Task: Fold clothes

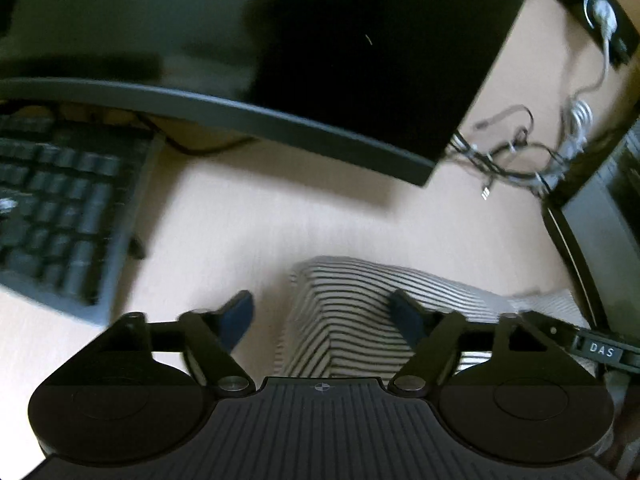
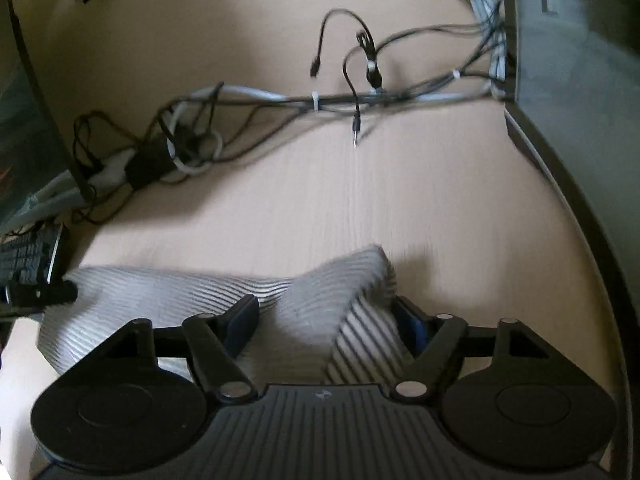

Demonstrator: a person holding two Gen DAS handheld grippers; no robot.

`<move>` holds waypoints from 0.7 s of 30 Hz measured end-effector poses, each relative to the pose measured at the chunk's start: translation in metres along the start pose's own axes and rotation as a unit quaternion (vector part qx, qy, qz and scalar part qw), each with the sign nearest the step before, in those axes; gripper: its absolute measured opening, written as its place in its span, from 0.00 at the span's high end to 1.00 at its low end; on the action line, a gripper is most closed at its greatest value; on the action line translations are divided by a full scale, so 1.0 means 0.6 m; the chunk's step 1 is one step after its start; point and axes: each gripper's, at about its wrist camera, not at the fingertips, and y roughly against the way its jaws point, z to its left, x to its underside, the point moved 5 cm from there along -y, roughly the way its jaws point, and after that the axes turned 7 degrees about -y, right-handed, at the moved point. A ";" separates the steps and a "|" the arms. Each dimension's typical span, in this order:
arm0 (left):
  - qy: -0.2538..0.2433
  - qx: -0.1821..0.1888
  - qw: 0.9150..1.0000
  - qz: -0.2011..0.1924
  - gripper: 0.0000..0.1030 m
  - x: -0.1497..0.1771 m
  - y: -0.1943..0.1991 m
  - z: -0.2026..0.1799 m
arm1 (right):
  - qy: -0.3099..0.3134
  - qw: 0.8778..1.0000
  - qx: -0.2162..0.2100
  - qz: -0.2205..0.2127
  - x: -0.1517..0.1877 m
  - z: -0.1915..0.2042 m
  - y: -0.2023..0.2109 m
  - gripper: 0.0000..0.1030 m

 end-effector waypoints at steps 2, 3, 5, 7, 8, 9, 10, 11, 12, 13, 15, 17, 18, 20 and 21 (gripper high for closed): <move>-0.005 0.018 1.000 0.007 0.23 -0.007 -0.020 -0.007 | 0.010 1.000 -0.005 0.000 -0.002 0.001 0.000 0.38; -0.002 0.026 1.000 0.008 0.27 -0.012 -0.027 -0.011 | 0.019 1.000 -0.006 -0.001 -0.007 0.003 0.000 0.46; -0.002 0.028 1.000 -0.003 0.39 -0.022 -0.025 -0.017 | 0.036 0.999 -0.008 -0.002 -0.018 0.009 0.000 0.56; -0.005 0.035 0.999 -0.028 0.49 -0.030 -0.002 -0.022 | 0.049 0.999 -0.009 -0.020 -0.032 0.016 0.013 0.61; -0.011 0.041 0.998 -0.043 0.51 -0.032 0.016 -0.024 | 0.056 0.998 -0.012 -0.031 -0.038 0.020 0.023 0.63; -0.019 0.048 0.997 -0.059 0.51 -0.032 0.037 -0.028 | 0.062 0.997 -0.020 -0.047 -0.041 0.026 0.041 0.64; -0.028 0.055 0.995 -0.074 0.52 -0.031 0.059 -0.031 | 0.072 0.995 -0.024 -0.061 -0.038 0.032 0.057 0.64; -0.038 0.060 0.994 -0.086 0.52 -0.028 0.076 -0.034 | 0.081 0.993 -0.028 -0.076 -0.035 0.038 0.074 0.64; -0.050 0.062 0.993 -0.091 0.52 -0.019 0.089 -0.035 | 0.092 0.991 -0.031 -0.090 -0.031 0.043 0.090 0.64; -0.059 0.062 0.992 -0.088 0.52 -0.003 0.097 -0.037 | 0.106 0.989 -0.026 -0.099 -0.019 0.048 0.103 0.64; -0.070 0.057 0.994 -0.068 0.52 0.035 0.102 -0.044 | 0.125 0.986 -0.018 -0.107 0.007 0.054 0.123 0.64; -0.073 0.054 0.995 -0.036 0.52 0.077 0.095 -0.046 | 0.111 0.989 -0.013 -0.095 0.033 0.042 0.129 0.64; -0.070 0.057 0.996 -0.020 0.52 0.096 0.091 -0.045 | 0.103 0.991 -0.010 -0.089 0.046 0.036 0.131 0.64; -0.061 0.064 0.996 0.002 0.52 0.122 0.090 -0.043 | 0.093 0.992 -0.006 -0.082 0.067 0.029 0.138 0.64; -0.058 0.066 0.996 0.000 0.52 0.122 0.095 -0.040 | 0.090 0.993 -0.004 -0.081 0.076 0.028 0.142 0.64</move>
